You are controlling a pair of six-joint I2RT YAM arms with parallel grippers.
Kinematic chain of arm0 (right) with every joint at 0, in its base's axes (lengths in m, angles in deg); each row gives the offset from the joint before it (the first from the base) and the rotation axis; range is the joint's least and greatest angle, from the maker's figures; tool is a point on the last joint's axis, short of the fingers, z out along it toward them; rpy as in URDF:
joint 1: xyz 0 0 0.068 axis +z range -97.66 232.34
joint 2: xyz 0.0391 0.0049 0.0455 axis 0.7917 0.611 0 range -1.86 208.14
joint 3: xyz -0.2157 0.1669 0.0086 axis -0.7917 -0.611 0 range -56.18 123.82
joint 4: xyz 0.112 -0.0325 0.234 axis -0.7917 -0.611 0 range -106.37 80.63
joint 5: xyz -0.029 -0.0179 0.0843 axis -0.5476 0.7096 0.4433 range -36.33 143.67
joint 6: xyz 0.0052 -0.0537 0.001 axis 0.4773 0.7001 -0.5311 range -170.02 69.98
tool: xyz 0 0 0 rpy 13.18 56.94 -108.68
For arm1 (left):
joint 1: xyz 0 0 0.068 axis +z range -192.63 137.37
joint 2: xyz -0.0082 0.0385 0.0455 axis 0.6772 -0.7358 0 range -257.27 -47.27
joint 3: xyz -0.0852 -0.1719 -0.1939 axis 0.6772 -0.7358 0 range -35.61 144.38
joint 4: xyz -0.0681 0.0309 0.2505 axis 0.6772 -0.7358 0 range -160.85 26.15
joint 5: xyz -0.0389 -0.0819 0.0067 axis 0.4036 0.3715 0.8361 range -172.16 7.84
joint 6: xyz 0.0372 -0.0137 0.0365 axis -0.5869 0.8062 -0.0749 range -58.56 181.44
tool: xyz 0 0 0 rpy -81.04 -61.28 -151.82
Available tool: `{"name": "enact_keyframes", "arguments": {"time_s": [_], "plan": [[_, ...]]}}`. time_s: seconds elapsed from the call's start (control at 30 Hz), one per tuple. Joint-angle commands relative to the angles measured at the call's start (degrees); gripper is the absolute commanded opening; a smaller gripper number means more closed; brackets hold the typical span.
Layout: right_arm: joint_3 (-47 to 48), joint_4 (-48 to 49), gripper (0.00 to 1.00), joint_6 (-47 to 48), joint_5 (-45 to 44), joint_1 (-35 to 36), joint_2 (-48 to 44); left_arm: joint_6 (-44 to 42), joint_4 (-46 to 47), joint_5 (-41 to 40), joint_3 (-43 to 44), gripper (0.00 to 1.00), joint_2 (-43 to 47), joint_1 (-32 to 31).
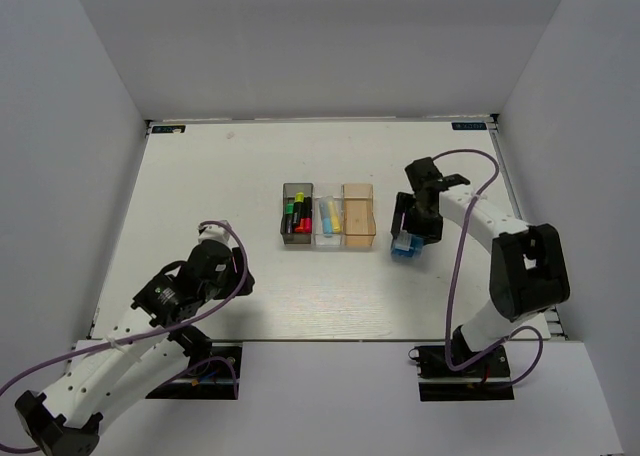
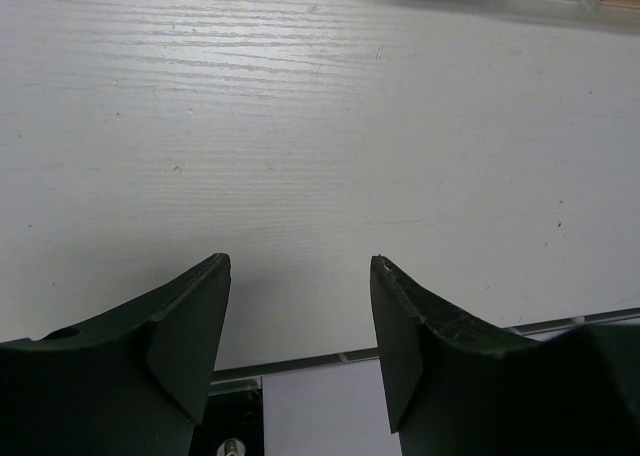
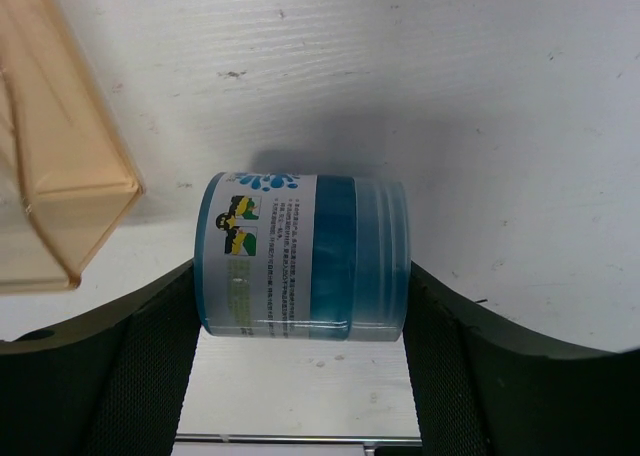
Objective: Sort the stationery into containers
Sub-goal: Pick up the stationery from the center of the board, then place the stationery in the storage box.
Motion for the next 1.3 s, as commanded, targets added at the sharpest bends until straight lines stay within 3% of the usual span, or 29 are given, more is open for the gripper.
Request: {"name": "enact_keyframes", "arguments": {"time_s": [0.0,0.2,0.43,0.7,1.07,1.27], "plan": [[-0.12,4.30,0.00,5.07,1.91,-0.22,-7.62,0.05,-0.76,-0.74,0.53,0.69,0.92,0.25],[4.96,4.50,0.00,13.25,4.63,-0.13,-11.32,0.05,-0.32,-0.21,1.23,0.69,-0.30,0.25],[15.51,6.42,0.00,20.83,22.38,0.58,-5.00,0.14,0.03,0.05,1.93,0.69,-1.27,0.25],[27.21,2.03,0.00,13.27,19.58,3.56,8.96,0.05,-1.03,-0.56,2.37,0.69,-1.19,0.25],[27.92,2.47,0.00,7.82,3.26,8.66,11.88,-0.04,-0.68,-0.65,1.93,0.69,-1.27,0.08],[28.53,2.04,0.00,6.68,-0.72,11.38,13.46,0.05,-0.68,-0.65,1.76,0.69,-0.57,0.25]]}}
